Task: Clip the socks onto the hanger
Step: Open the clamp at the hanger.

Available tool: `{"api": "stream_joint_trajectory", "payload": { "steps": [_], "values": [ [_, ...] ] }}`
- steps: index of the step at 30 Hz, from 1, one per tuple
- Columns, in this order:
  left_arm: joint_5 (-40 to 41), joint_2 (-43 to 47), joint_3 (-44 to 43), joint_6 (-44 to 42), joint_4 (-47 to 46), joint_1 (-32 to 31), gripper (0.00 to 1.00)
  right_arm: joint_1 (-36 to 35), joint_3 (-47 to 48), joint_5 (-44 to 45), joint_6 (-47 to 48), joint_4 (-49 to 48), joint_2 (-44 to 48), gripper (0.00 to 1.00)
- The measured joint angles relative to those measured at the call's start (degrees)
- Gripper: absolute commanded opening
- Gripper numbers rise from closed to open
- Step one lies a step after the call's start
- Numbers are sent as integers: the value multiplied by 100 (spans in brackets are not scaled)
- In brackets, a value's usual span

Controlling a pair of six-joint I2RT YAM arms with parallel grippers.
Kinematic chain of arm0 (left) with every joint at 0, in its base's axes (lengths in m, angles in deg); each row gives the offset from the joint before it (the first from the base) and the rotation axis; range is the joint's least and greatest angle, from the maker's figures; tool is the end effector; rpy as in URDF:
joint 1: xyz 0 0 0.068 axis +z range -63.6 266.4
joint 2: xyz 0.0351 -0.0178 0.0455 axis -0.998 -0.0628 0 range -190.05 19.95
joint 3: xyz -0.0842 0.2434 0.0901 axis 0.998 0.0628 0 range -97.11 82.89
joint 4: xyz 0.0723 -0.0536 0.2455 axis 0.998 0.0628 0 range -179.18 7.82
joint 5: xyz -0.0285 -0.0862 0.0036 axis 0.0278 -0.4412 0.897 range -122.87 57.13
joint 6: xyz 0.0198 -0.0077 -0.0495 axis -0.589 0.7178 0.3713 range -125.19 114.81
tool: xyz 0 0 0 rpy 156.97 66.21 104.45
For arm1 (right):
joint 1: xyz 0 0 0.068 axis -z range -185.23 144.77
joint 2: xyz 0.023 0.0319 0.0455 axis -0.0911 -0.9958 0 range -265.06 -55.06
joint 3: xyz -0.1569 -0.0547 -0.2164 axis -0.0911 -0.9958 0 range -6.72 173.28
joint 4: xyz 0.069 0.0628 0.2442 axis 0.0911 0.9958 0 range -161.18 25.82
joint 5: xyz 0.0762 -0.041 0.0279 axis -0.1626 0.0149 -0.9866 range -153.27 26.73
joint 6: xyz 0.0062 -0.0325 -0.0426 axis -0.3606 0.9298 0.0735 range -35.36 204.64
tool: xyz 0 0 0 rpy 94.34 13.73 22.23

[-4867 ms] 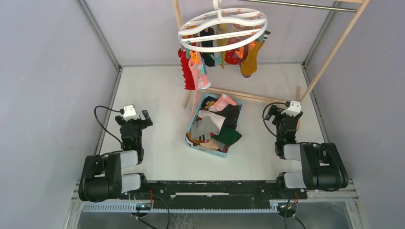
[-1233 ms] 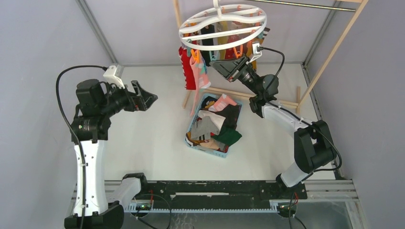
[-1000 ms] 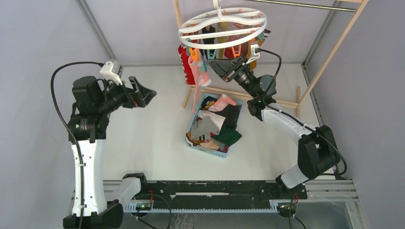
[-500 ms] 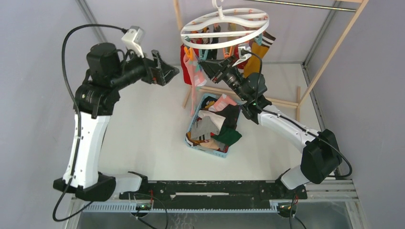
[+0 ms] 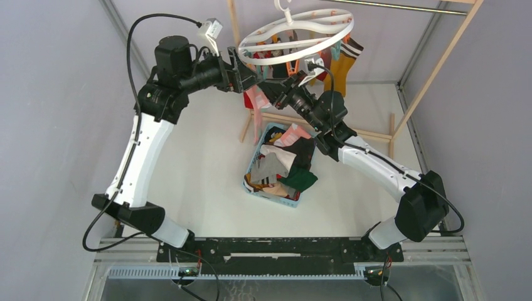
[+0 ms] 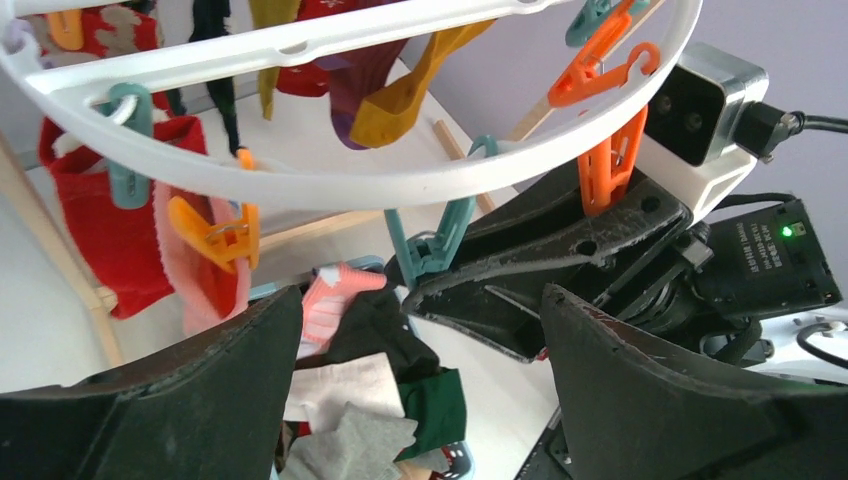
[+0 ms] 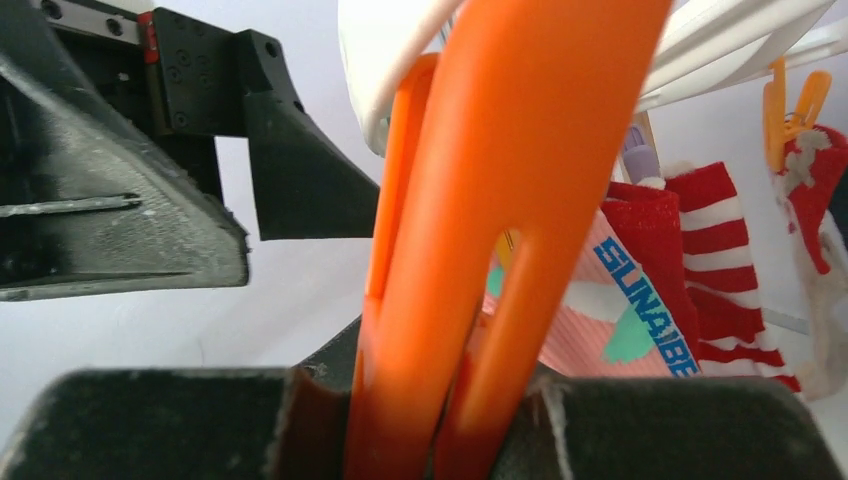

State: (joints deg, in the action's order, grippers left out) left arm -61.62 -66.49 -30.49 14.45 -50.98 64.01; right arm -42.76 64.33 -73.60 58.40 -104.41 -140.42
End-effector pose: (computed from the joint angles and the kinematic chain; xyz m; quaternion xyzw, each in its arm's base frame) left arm 0.2690 -0.1292 0.5210 0.1754 0.7448 -0.3995 0.5048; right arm 0.2768 0.2207 0.4096 -0.1299 0.5689 0.4725 0.6605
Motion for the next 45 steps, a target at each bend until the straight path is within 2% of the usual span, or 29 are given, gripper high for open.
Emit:
{"api": "stream_joint_trajectory", "payload": {
  "steps": [9, 23, 28, 36, 38, 40, 42, 45],
  "values": [
    [-444, -251, -22, 411, -435, -28, 81, -85, 155, 52, 197, 313, -33, 0],
    [-503, -656, -236, 544, -476, -48, 72, -85, 160, 98, 289, 448, -37, 0],
    [-420, -658, -236, 544, -463, -52, 59, -85, 166, 74, 284, 433, -37, 0],
    [-184, -745, -302, 538, -417, -72, 31, -76, 177, 61, 280, 468, -37, 0],
    [-111, -745, -308, 533, -417, -87, 25, -70, 177, 52, 280, 490, -37, 10],
    [-33, -745, -310, 525, -415, -98, 19, -68, 177, 42, 280, 494, -37, 29],
    [26, -745, -310, 518, -413, -105, 14, -68, 177, 39, 284, 511, -37, 41],
    [184, -745, -310, 514, -417, -114, 5, -87, 131, -28, 291, 610, -11, 51]
  ]
}}
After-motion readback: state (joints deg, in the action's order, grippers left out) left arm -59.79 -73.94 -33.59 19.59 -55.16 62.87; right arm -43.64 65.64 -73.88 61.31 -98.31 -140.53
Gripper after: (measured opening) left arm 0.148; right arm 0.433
